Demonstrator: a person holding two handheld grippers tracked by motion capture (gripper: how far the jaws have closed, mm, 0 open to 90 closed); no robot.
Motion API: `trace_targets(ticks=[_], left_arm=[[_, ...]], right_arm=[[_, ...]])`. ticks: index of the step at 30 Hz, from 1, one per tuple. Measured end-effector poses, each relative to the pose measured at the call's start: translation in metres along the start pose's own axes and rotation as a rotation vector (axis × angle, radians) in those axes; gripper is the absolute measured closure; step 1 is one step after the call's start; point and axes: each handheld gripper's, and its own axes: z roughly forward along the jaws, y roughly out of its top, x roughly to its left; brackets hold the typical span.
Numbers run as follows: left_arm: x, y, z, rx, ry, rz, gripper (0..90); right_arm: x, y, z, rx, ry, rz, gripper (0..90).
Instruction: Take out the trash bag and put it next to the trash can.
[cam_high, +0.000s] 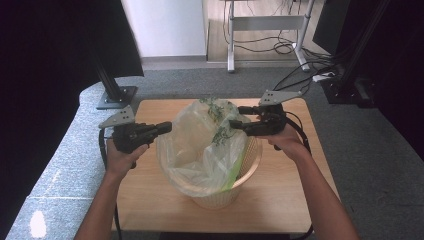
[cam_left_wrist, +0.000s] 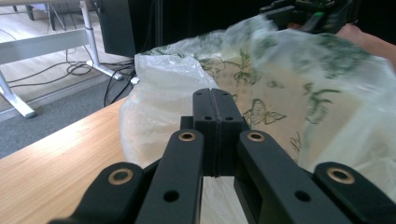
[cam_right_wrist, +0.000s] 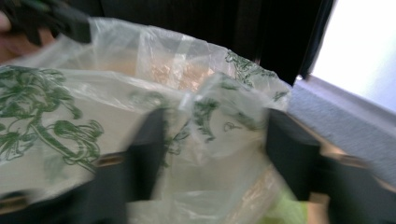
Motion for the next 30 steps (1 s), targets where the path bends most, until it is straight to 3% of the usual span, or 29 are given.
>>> trace_targets(ticks=[2, 4, 5, 9, 17, 24, 30], left_arm=[[0.001, 0.000, 0.000, 0.001, 0.002, 0.000, 90.0], [0.003, 0.000, -0.001, 0.000, 0.006, -0.002, 90.0], [0.004, 0.000, -0.002, -0.002, 0.007, -0.002, 90.0], [0.005, 0.001, -0.003, -0.013, 0.019, -0.001, 90.0], [0.006, 0.014, -0.007, -0.044, 0.039, 0.013, 90.0], [-0.004, 0.033, -0.012, -0.068, 0.034, 0.051, 90.0], [-0.020, 0.051, -0.012, -0.079, 0.008, 0.085, 90.0]], right_arm=[[0.001, 0.001, 0.006, 0.038, -0.030, -0.018, 73.4], [0.000, 0.000, 0.010, 0.070, -0.059, -0.025, 86.1], [0.000, 0.000, 0.011, 0.075, -0.072, -0.024, 88.2], [0.002, 0.002, 0.011, 0.048, -0.099, -0.043, 89.4], [0.015, 0.016, 0.006, -0.097, -0.110, -0.092, 89.5], [0.029, 0.028, -0.009, -0.215, -0.060, -0.109, 89.5], [0.044, 0.037, -0.018, -0.237, -0.018, -0.132, 89.4]])
